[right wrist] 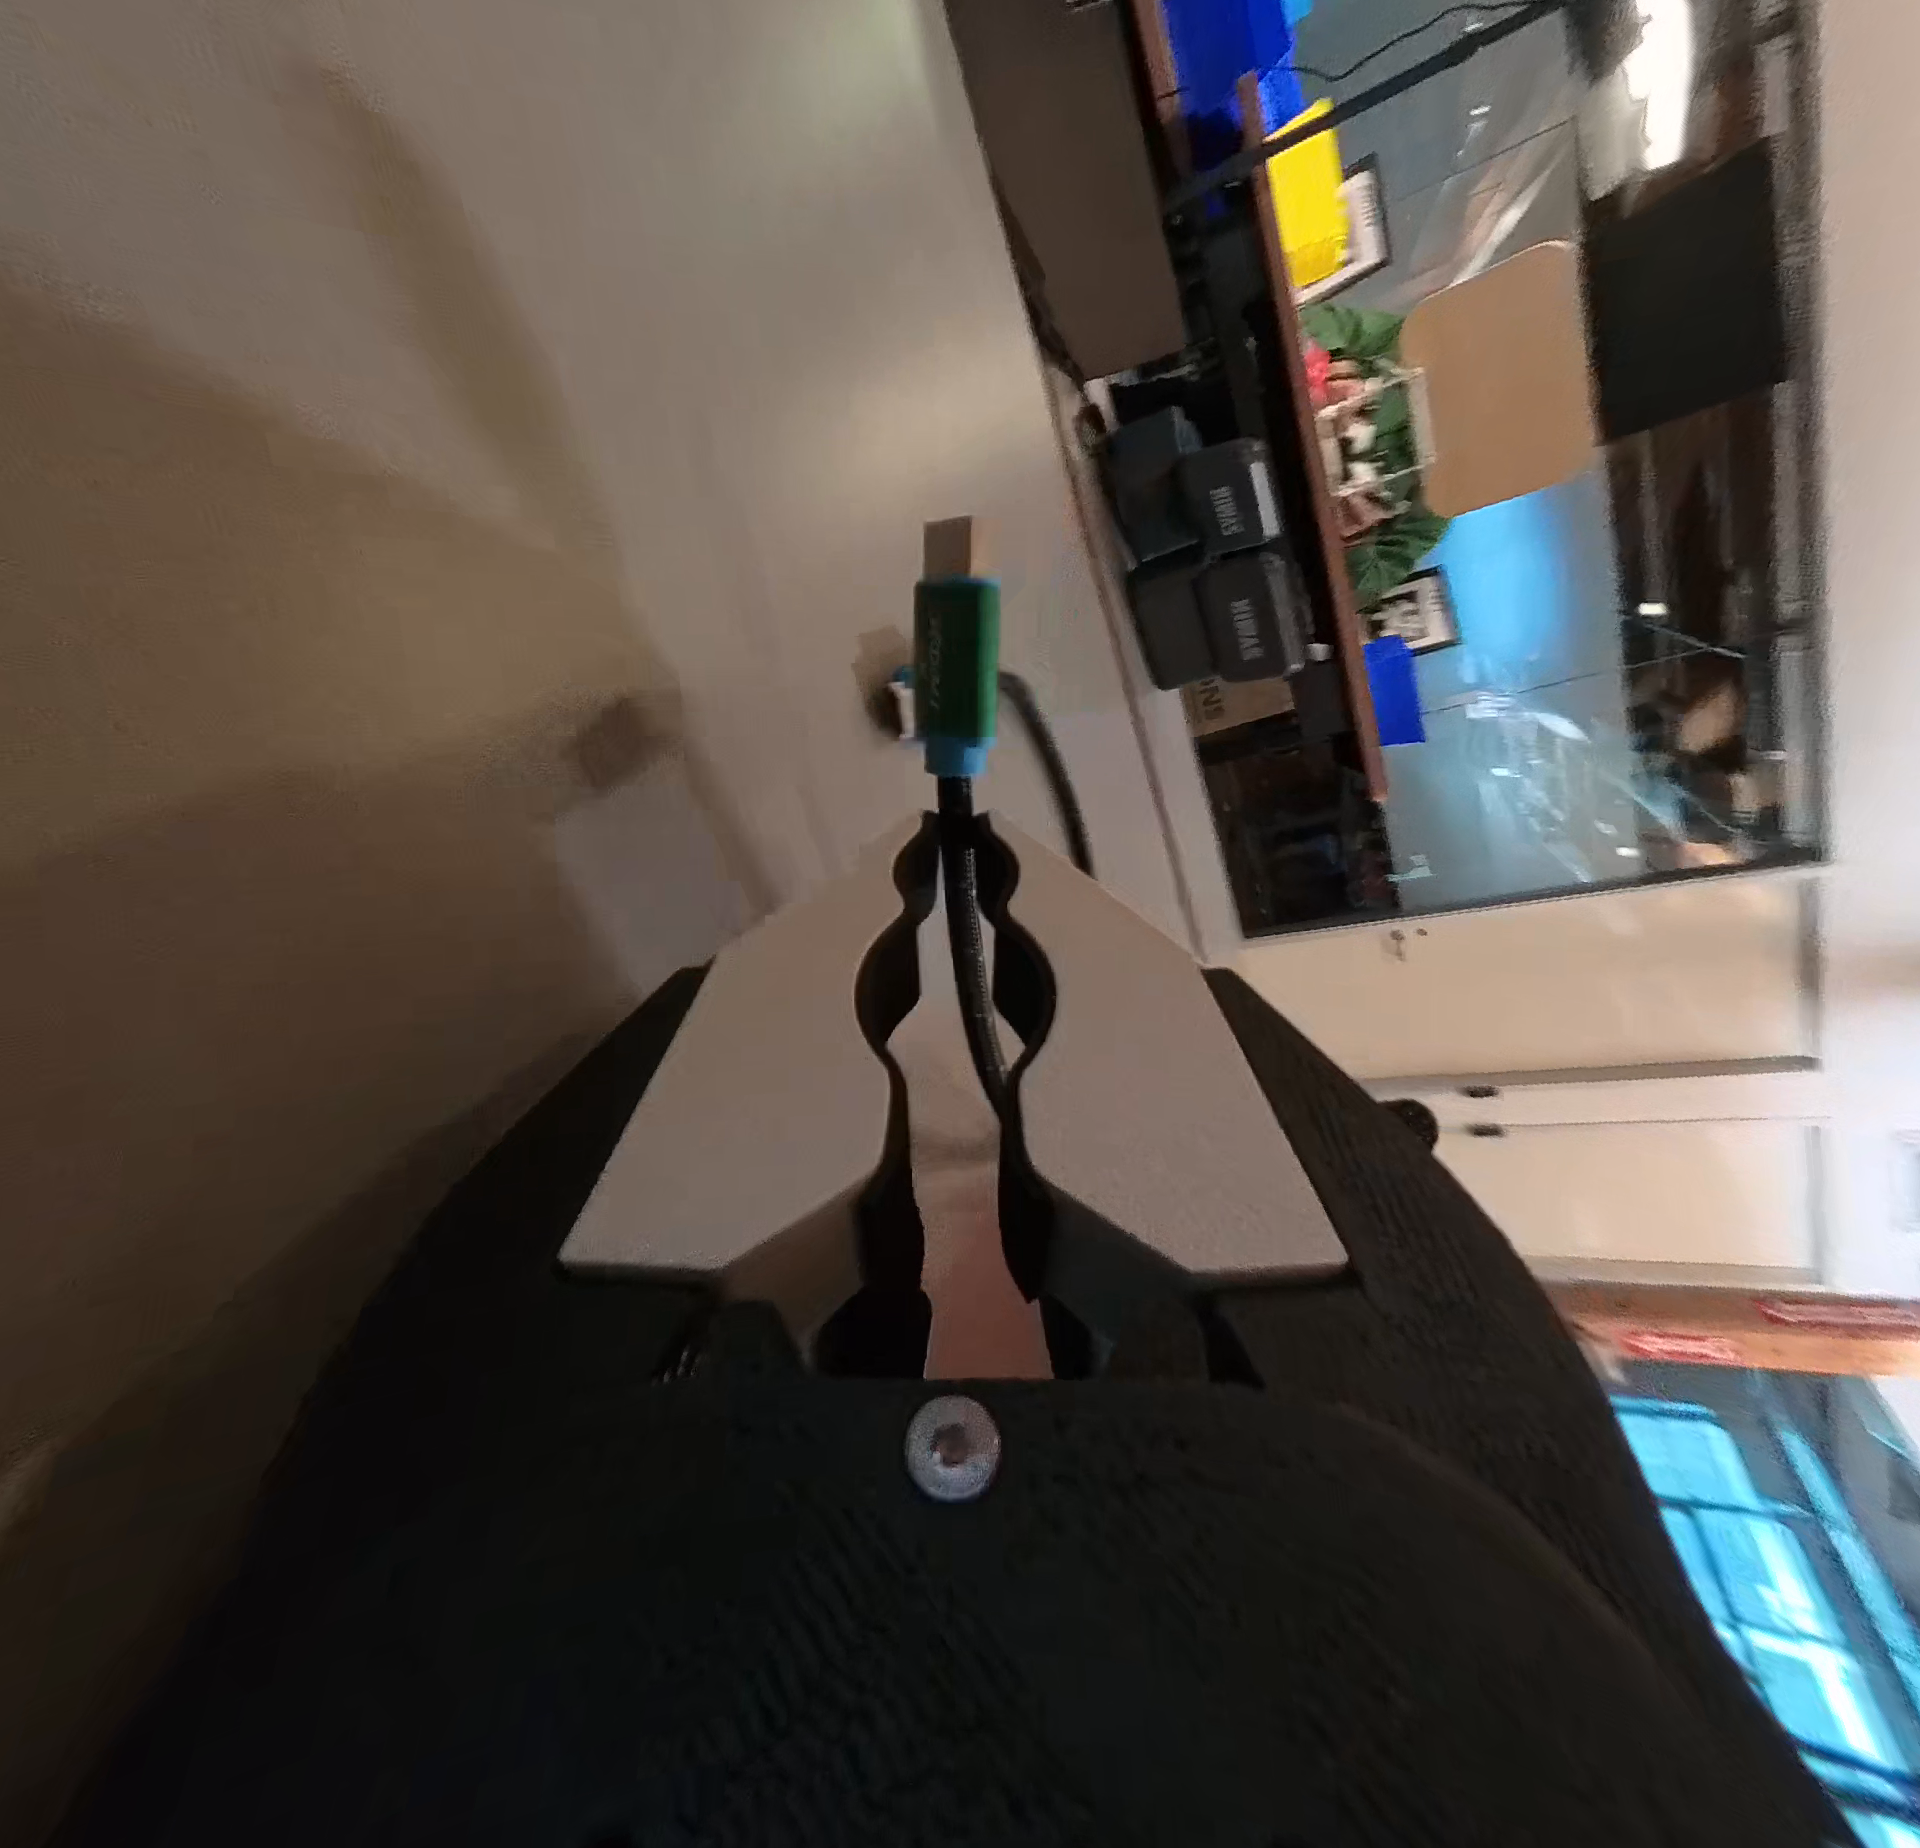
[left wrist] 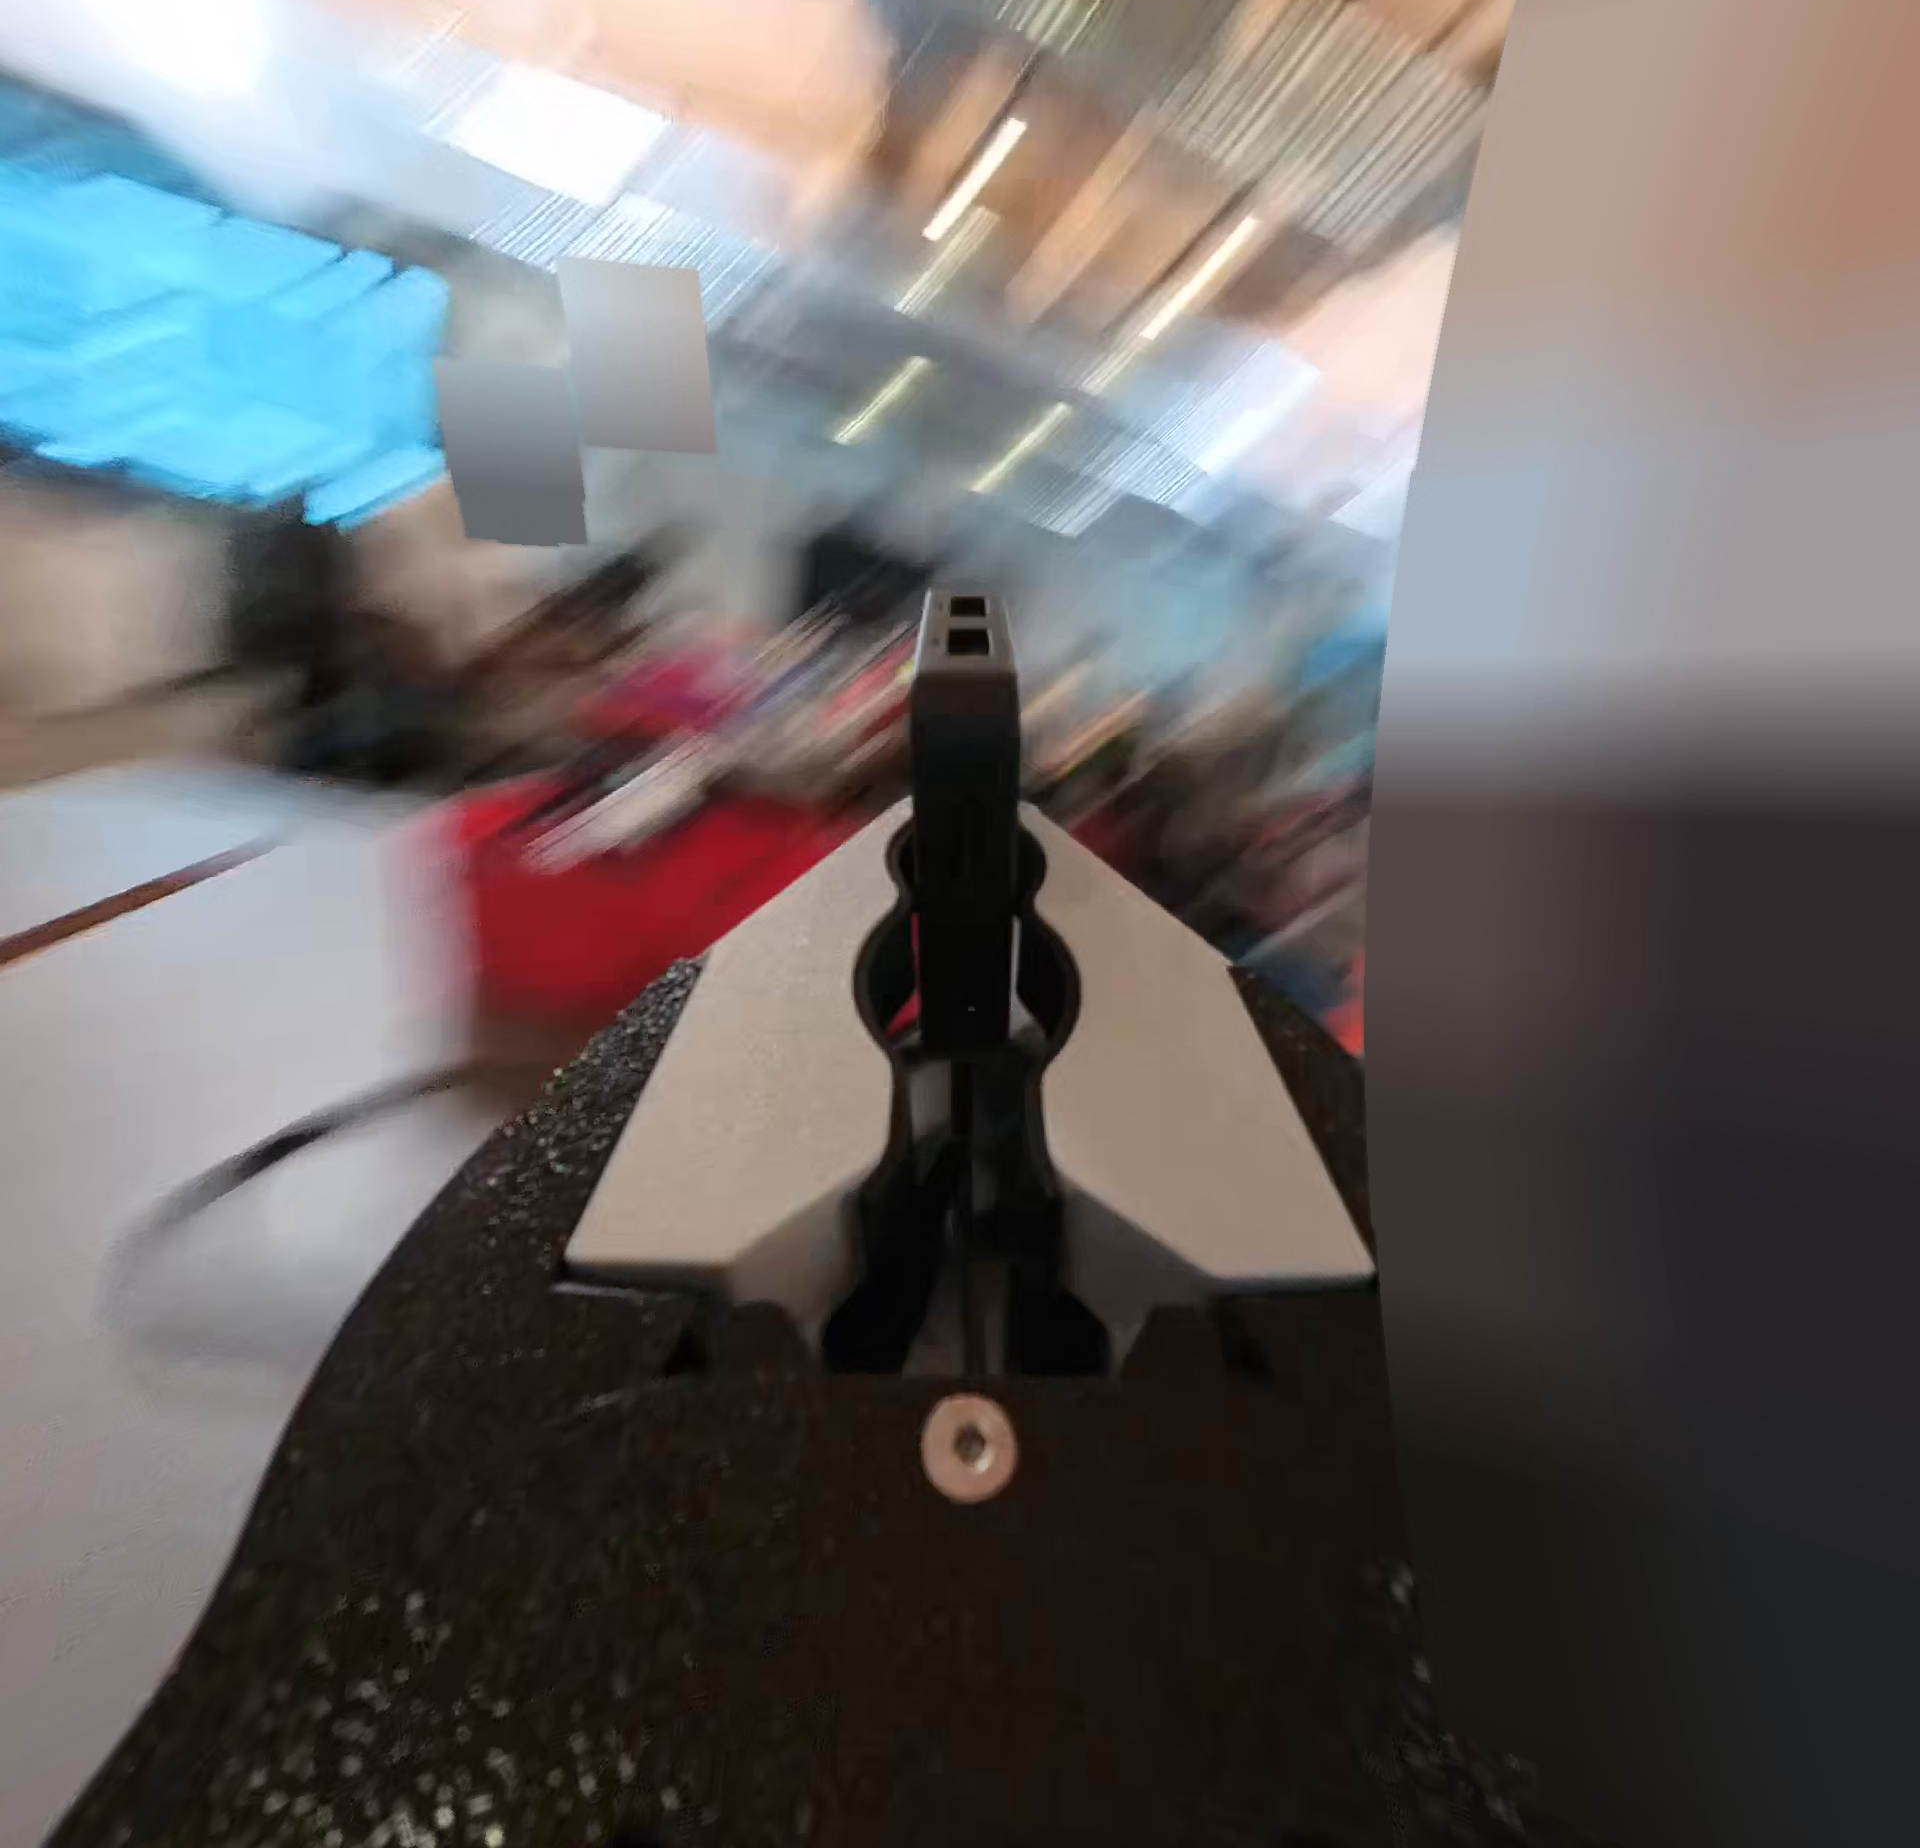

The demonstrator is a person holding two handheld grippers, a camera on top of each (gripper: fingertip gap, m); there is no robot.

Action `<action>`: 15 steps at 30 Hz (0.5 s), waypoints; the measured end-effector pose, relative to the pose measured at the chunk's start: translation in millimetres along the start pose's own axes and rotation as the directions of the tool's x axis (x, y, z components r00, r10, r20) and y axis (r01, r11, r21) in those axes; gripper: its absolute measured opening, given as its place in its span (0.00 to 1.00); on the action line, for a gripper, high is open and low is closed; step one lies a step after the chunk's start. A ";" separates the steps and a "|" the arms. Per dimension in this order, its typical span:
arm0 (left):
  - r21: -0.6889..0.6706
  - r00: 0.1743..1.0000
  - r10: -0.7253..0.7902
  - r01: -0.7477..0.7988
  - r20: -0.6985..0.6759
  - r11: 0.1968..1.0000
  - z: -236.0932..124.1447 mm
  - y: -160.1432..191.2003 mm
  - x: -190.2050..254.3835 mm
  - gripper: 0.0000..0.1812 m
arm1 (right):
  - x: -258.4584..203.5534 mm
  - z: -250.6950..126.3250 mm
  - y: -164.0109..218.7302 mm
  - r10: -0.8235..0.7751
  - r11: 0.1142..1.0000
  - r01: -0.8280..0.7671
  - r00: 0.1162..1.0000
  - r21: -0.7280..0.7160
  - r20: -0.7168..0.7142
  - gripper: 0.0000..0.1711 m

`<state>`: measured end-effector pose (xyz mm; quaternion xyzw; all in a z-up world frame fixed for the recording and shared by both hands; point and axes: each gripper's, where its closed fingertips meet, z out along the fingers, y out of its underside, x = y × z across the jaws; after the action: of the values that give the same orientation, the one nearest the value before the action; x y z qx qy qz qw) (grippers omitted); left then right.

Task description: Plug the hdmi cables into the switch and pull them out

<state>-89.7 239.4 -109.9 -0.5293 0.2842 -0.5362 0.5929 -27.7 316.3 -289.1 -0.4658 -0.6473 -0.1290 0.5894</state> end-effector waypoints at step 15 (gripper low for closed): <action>-0.867 0.409 0.861 -0.494 -0.304 -0.071 -22.5 133.3 -70.7 0.06 | 28.5 -51.9 -77.4 0.240 0.840 -0.220 0.971 0.497 0.026 0.22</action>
<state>-84.0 280.4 -256.7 -0.6053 0.6342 0.1932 0.4407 -49.1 250.8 -220.2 -0.3706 -0.5869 0.1044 0.7123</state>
